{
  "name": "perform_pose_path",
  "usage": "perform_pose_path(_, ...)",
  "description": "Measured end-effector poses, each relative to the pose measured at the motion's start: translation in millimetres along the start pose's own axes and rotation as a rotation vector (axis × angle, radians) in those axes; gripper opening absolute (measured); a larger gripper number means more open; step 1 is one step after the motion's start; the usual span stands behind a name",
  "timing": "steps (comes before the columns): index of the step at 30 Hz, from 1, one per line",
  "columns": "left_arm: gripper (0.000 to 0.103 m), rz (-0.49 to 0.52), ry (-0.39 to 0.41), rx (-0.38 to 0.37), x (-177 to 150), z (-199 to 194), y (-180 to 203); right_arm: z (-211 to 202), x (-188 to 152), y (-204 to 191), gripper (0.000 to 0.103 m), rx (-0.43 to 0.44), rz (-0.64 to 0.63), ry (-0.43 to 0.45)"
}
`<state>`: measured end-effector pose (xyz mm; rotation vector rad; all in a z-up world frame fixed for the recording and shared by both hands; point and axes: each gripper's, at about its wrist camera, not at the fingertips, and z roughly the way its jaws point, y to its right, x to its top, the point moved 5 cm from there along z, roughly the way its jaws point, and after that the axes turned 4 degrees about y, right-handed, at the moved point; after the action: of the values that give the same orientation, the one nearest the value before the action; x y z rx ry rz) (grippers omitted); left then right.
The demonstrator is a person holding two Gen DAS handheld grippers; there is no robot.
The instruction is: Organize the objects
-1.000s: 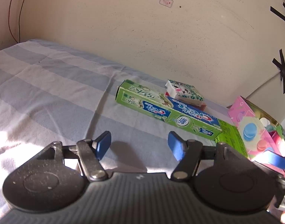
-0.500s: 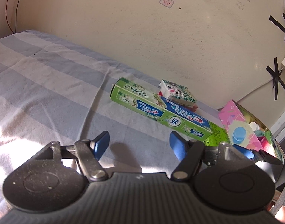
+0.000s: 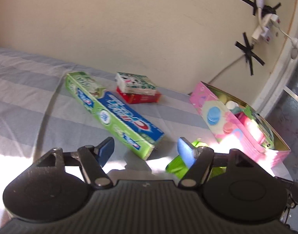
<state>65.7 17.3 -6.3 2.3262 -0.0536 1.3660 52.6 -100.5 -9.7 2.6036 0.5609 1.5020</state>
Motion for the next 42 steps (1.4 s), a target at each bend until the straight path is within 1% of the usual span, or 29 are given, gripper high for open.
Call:
perform_pose_path(1, 0.074, 0.031, -0.003, -0.039, -2.1, -0.6, 8.6, -9.9, -6.5, 0.5, 0.053, 0.011, -0.001, -0.004)
perform_pose_path(2, 0.075, 0.066, -0.008, -0.078, -4.9, -0.9, 17.9, -24.2, -15.8, 4.6, 0.054, 0.025, 0.029, -0.001)
perform_pose_path(3, 0.077, 0.095, -0.013, -0.106, -7.3, -0.9, 25.3, -34.4, -23.0, 10.4, 0.057, 0.022, 0.069, -0.003)
perform_pose_path(4, 0.083, 0.130, -0.020, -0.132, -10.7, -0.2, 33.5, -40.8, -28.1, 15.7, 0.063, 0.012, 0.103, -0.004)
perform_pose_path(5, 0.086, 0.158, -0.025, -0.141, -13.5, 1.3, 39.8, -46.5, -33.1, 21.8, 0.064, 0.004, 0.147, -0.006)
perform_pose_path(6, 0.086, 0.183, -0.033, -0.139, -16.2, 3.7, 45.0, -49.1, -35.9, 26.0, 0.064, 0.007, 0.197, -0.008)
perform_pose_path(8, 0.087, 0.217, -0.052, -0.109, -20.7, 7.7, 49.8, -50.8, -35.5, 31.4, 0.067, 0.038, 0.263, 0.002)
perform_pose_path(9, 0.087, 0.220, -0.060, -0.088, -21.4, 6.7, 48.8, -50.6, -32.9, 31.2, 0.068, 0.050, 0.276, 0.011)
perform_pose_path(11, 0.087, 0.188, -0.063, -0.059, -18.3, 0.8, 42.2, -50.2, -24.1, 24.4, 0.075, 0.080, 0.272, 0.035)
perform_pose_path(13, 0.087, 0.136, -0.068, -0.057, -14.3, -7.6, 34.0, -47.3, -15.7, 16.5, 0.075, 0.106, 0.232, 0.046)
perform_pose_path(15, 0.087, 0.084, -0.100, -0.068, -16.1, -15.0, 27.3, -38.7, -12.0, 8.6, 0.076, 0.120, 0.189, 0.036)
perform_pose_path(17, 0.087, 0.057, -0.154, -0.088, -24.9, -16.5, 26.4, -24.0, -10.5, 4.8, 0.081, 0.128, 0.165, -0.002)
perform_pose_path(18, 0.086, 0.053, -0.191, -0.090, -32.0, -14.1, 27.9, -12.8, -10.5, 3.9, 0.081, 0.135, 0.161, -0.030)
perform_pose_path(19, 0.083, 0.054, -0.219, -0.090, -38.0, -11.6, 29.2, -7.4, -8.9, 5.6, 0.083, 0.152, 0.179, -0.023)
perform_pose_path(20, 0.077, 0.104, -0.196, -0.082, -43.5, -14.0, 36.2, 0.1, -6.8, 8.4, 0.082, 0.179, 0.199, -0.024)
perform_pose_path(21, 0.075, 0.137, -0.199, -0.103, -47.2, -14.5, 43.8, 3.1, -3.0, 8.9, 0.074, 0.183, 0.203, -0.011)
perform_pose_path(22, 0.072, 0.144, -0.206, -0.112, -48.2, -14.6, 50.1, 4.2, 0.4, 8.2, 0.061, 0.176, 0.199, -0.003)
perform_pose_path(24, 0.068, 0.174, -0.183, -0.095, -42.4, -17.4, 61.5, 1.1, 2.9, 8.9, 0.055, 0.171, 0.213, 0.024)
perform_pose_path(25, 0.068, 0.181, -0.166, -0.100, -37.0, -20.1, 66.9, -3.0, 2.7, 10.5, 0.055, 0.162, 0.215, 0.043)
perform_pose_path(27, 0.068, 0.192, -0.124, -0.139, -22.8, -28.0, 81.9, -18.0, 3.1, 17.2, 0.054, 0.125, 0.209, 0.102)
perform_pose_path(29, 0.068, 0.228, -0.074, -0.165, -8.2, -34.5, 101.4, -43.9, 9.3, 28.4, 0.053, 0.077, 0.195, 0.200)
perform_pose_path(31, 0.068, 0.267, -0.029, -0.191, 6.1, -35.5, 124.4, -63.3, 15.5, 42.4, 0.053, 0.015, 0.175, 0.275)
perform_pose_path(33, 0.068, 0.307, 0.016, -0.216, 21.8, -30.5, 149.6, -75.3, 20.6, 59.6, 0.053, -0.048, 0.158, 0.316)
perform_pose_path(35, 0.068, 0.346, 0.043, -0.234, 32.4, -17.2, 171.7, -80.4, 23.3, 81.3, 0.053, -0.102, 0.157, 0.330)
perform_pose_path(37, 0.068, 0.368, 0.054, -0.243, 38.5, 0.5, 188.5, -83.1, 23.6, 106.2, 0.053, -0.142, 0.170, 0.319)
perform_pose_path(40, 0.068, 0.368, 0.054, -0.248, 45.7, 36.1, 208.1, -76.4, 24.2, 142.3, 0.053, -0.176, 0.163, 0.282)
perform_pose_path(42, 0.068, 0.346, 0.047, -0.251, 49.1, 58.0, 214.5, -67.8, 23.3, 166.9, 0.053, -0.186, 0.151, 0.245)
